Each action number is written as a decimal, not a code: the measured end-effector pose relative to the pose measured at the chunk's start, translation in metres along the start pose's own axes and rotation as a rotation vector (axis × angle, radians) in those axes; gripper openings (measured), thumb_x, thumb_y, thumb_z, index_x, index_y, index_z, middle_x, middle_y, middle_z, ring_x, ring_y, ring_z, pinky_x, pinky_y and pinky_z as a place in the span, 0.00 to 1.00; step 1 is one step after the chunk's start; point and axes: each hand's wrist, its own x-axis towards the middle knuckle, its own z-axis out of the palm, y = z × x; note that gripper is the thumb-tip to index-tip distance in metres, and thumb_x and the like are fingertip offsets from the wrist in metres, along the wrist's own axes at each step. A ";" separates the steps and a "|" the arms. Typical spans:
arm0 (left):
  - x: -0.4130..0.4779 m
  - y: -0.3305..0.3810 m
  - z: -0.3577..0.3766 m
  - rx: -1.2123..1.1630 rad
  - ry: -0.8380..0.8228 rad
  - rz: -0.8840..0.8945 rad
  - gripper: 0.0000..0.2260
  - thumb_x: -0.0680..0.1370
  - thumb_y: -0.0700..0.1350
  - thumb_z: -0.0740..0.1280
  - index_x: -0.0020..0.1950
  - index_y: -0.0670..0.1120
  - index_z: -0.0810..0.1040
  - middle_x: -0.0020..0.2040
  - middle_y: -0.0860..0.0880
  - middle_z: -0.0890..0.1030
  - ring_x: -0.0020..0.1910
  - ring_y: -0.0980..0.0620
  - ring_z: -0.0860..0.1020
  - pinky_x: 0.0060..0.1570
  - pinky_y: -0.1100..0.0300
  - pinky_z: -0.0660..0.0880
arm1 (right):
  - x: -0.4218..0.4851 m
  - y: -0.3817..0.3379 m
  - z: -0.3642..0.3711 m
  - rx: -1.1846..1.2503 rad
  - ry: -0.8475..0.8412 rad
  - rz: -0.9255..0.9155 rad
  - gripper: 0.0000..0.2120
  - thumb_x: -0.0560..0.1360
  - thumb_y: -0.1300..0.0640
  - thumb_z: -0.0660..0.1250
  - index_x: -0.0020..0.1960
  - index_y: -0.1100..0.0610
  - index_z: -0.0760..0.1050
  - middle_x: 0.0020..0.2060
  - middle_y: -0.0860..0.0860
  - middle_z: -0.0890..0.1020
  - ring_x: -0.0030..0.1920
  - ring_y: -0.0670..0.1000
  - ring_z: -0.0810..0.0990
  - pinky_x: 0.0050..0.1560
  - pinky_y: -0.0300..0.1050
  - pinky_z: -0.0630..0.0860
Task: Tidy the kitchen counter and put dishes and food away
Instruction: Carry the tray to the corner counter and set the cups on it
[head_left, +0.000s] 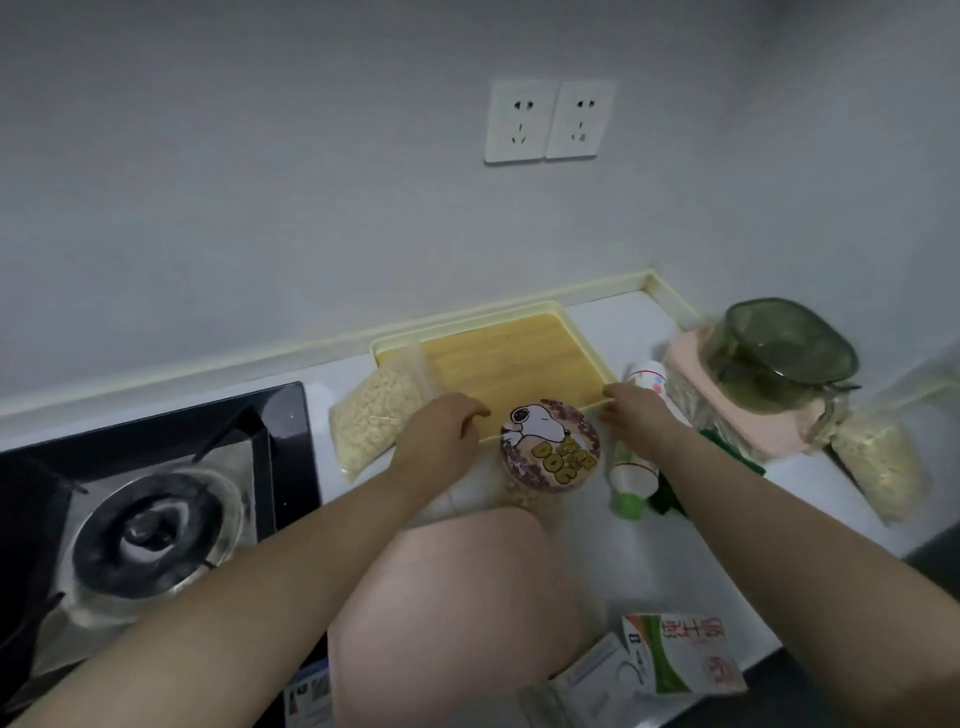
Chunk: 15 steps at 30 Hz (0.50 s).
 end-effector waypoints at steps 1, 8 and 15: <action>0.003 -0.002 -0.002 0.035 0.049 0.066 0.16 0.74 0.32 0.59 0.56 0.41 0.81 0.57 0.46 0.81 0.59 0.46 0.76 0.58 0.58 0.71 | 0.006 -0.004 0.003 -0.098 0.038 -0.061 0.08 0.78 0.59 0.58 0.48 0.60 0.74 0.51 0.58 0.75 0.53 0.56 0.74 0.49 0.45 0.72; 0.044 -0.017 -0.005 0.410 -0.065 0.103 0.19 0.75 0.39 0.60 0.66 0.44 0.75 0.70 0.43 0.71 0.72 0.42 0.63 0.73 0.53 0.55 | 0.048 -0.026 0.016 -0.445 0.071 -0.133 0.22 0.77 0.57 0.59 0.69 0.63 0.64 0.63 0.60 0.71 0.61 0.61 0.72 0.57 0.52 0.71; 0.078 -0.009 0.015 0.575 -0.180 0.185 0.20 0.79 0.43 0.57 0.72 0.48 0.67 0.74 0.49 0.64 0.76 0.48 0.54 0.75 0.53 0.49 | 0.090 -0.020 0.016 -0.618 0.063 -0.155 0.15 0.81 0.60 0.53 0.66 0.64 0.62 0.62 0.61 0.72 0.61 0.61 0.73 0.58 0.51 0.71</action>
